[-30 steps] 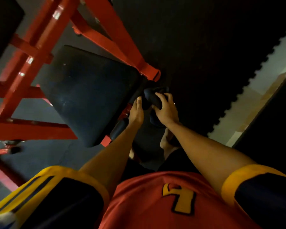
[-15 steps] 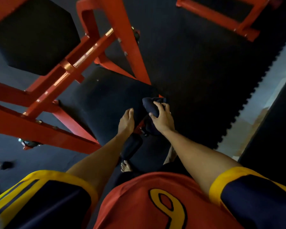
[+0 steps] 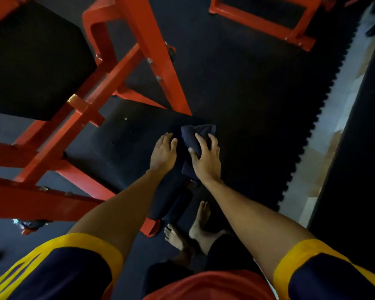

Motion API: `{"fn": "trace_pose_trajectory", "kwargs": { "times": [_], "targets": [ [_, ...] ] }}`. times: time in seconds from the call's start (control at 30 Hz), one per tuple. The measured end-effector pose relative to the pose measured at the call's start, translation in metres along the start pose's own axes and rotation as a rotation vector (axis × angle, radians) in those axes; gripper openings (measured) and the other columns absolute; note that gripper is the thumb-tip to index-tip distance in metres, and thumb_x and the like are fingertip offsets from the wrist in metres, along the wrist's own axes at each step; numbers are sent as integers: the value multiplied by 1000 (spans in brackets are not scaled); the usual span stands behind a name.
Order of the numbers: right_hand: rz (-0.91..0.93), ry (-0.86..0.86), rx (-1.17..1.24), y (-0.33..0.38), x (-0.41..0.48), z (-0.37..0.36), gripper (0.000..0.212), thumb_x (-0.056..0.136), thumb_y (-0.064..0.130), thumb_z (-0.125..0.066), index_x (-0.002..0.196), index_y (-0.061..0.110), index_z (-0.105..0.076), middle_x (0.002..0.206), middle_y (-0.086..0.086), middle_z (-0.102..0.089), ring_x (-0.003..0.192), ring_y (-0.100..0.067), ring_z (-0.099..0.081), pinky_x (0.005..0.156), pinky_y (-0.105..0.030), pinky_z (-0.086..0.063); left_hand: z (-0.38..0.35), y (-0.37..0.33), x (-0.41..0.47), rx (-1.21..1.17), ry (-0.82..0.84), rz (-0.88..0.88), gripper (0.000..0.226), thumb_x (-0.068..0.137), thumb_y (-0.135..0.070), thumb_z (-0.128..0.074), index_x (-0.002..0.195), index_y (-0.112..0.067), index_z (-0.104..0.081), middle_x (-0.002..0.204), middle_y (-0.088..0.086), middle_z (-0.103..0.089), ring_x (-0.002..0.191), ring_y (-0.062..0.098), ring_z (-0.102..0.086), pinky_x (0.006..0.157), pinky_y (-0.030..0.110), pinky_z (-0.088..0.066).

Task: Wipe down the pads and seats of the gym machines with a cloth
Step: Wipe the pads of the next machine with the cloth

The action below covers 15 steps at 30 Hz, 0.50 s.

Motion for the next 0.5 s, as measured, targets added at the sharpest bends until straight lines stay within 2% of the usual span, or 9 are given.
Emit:
{"fn": "trace_pose_trajectory", "kwargs": {
  "times": [0.13,0.2,0.27,0.37,0.43,0.5],
  "targets": [
    [38,31,-92,-16,26,-29,61,98,57,-52,154,43,-36,166,-5,-17,143,-41,-27,113,-56,-37,-18,9,49,159,0,-97,50,107,-28,-42,154,-12,-38,164,8,-29,154,25,-17,126,40,-8],
    [84,47,-181,-30,39,-47,69,94,67,-45,157,43,-30,169,-7,-13,149,-49,-13,119,-64,-24,-29,15,73,209,-29,-114,52,102,-21,-48,152,-9,-40,162,11,-30,154,27,-17,127,43,-7],
    [121,52,-224,-41,55,-62,74,91,72,-43,158,42,-30,170,-8,-11,153,-49,-2,120,-64,-13,-39,21,98,260,-72,-183,50,97,-17,-54,145,-6,-45,157,16,-37,152,31,-21,126,47,-11],
    [187,7,-281,-40,71,-68,71,93,67,-51,157,41,-35,170,-9,-15,154,-48,0,123,-61,-8,-46,31,115,366,-96,-340,58,99,-25,-53,152,-10,-37,163,14,-27,154,30,-18,127,49,-9],
    [211,8,-309,-37,86,-72,69,93,59,-57,156,41,-36,169,-9,-19,154,-47,-1,124,-61,-10,-50,36,121,407,-120,-362,62,102,-29,-50,158,-13,-28,167,9,-20,155,26,-12,127,46,-5],
    [234,23,-342,-35,105,-73,68,92,54,-59,155,41,-37,167,-9,-24,154,-47,-4,124,-62,-14,-53,36,127,420,-161,-336,62,102,-30,-46,159,-14,-28,167,7,-21,155,23,-13,127,45,-5]
  ]
}}
Point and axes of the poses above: each hand's wrist, its own x-axis towards the middle knuckle, its own z-axis out of the back of the hand, y = z × x, the point moved 2 cm from there along x, towards the middle knuckle
